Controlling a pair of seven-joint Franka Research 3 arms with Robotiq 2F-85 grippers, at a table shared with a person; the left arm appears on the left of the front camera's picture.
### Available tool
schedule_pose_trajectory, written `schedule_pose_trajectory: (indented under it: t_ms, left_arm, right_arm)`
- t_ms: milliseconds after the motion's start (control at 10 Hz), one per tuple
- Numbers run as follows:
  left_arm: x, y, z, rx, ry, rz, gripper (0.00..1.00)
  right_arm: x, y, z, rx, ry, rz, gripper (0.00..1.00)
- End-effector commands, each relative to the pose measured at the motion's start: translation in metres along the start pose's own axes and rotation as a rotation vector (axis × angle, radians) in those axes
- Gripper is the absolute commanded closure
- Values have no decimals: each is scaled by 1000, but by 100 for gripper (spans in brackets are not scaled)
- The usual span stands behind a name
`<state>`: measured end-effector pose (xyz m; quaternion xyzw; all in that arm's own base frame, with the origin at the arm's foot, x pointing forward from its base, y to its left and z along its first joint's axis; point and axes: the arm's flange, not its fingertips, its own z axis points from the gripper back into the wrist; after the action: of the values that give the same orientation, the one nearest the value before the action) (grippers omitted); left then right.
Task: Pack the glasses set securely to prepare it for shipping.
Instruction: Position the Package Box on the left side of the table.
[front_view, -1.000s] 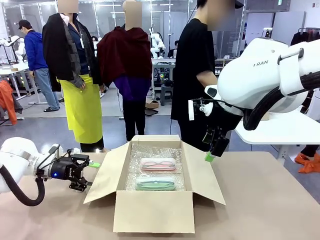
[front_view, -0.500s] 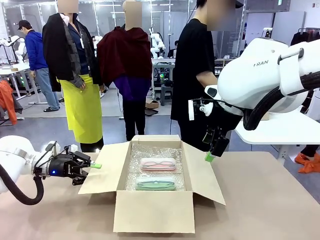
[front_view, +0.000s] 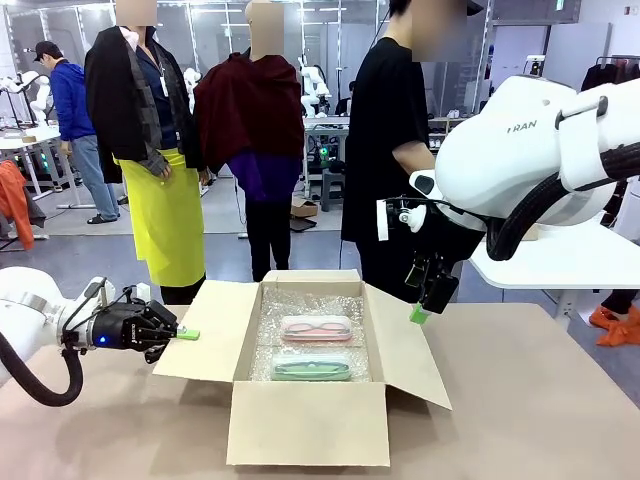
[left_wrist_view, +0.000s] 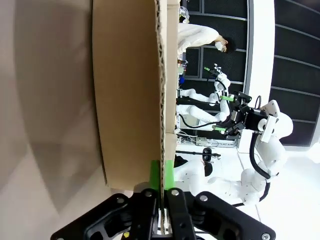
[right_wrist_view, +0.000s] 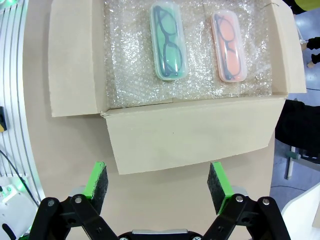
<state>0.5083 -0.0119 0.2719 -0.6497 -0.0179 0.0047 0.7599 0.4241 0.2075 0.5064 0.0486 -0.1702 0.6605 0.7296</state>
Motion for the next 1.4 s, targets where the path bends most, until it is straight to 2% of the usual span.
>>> schedule_pose_trajectory:
  t_ms: [0, 200, 300, 500, 700, 800, 1300]
  left_arm:
    - [-7, -2, 6, -28, -21, -33, 100]
    - [-5, 1, 13, 12, 0, -35, 100]
    - [-3, -3, 23, 4, -37, -32, 100]
    - [-2, -12, 52, -18, -39, -17, 100]
    - [-1, -16, 101, 4, -26, 5, 100]
    - [-3, -15, 126, 76, -13, -5, 100]
    - [-15, -20, 244, 127, -109, -19, 100]
  right_arm:
    - [3, 0, 1, 3, 9, -6, 0]
    - [3, 0, 1, 3, 9, -6, 0]
    - [3, 0, 1, 3, 9, -6, 0]
    - [3, 0, 1, 3, 9, -6, 0]
    - [3, 0, 1, 3, 9, -6, 0]
    - [3, 0, 1, 3, 9, -6, 0]
    - [3, 0, 1, 3, 9, -6, 0]
